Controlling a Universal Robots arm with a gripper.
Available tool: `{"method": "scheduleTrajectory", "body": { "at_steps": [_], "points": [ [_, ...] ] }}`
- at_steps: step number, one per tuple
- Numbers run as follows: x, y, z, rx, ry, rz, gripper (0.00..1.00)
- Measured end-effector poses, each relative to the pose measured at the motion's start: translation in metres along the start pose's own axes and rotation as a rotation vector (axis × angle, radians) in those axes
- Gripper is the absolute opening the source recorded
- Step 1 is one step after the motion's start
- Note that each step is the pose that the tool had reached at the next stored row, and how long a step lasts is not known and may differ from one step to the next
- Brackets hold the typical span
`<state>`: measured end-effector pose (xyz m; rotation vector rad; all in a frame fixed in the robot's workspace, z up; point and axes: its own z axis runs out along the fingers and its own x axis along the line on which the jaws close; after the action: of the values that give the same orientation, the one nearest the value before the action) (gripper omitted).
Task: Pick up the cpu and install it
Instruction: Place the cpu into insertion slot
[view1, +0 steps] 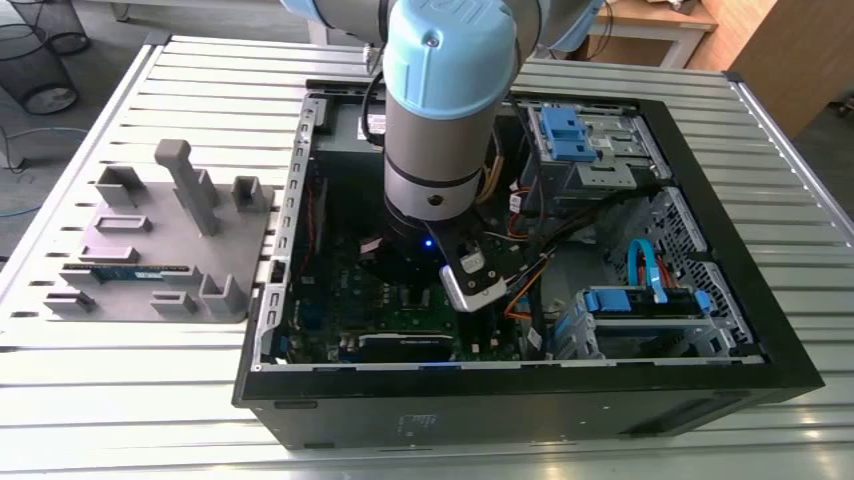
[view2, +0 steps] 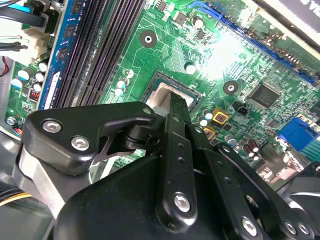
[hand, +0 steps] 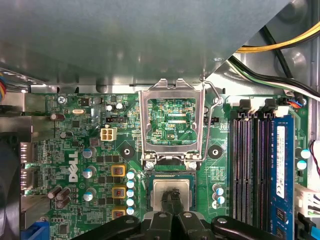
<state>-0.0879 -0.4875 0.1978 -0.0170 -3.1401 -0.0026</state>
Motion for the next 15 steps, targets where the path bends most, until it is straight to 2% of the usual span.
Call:
{"method": "scheduleTrajectory", "body": {
  "at_steps": [2,5,10,13,15],
  "points": [
    [0.0,0.0,0.0003,-0.0001,-0.0001,0.0,0.11],
    [0.0001,-0.0001,0.004,0.001,0.0005,0.0,0.11],
    [0.0,0.0,0.0048,0.0001,0.0,0.0,0.11],
    [0.0,0.0001,0.0038,-0.0007,-0.0004,0.0,0.11],
    [0.0,0.0001,0.0004,-0.0005,-0.0003,0.0,0.11]
  ]
}}
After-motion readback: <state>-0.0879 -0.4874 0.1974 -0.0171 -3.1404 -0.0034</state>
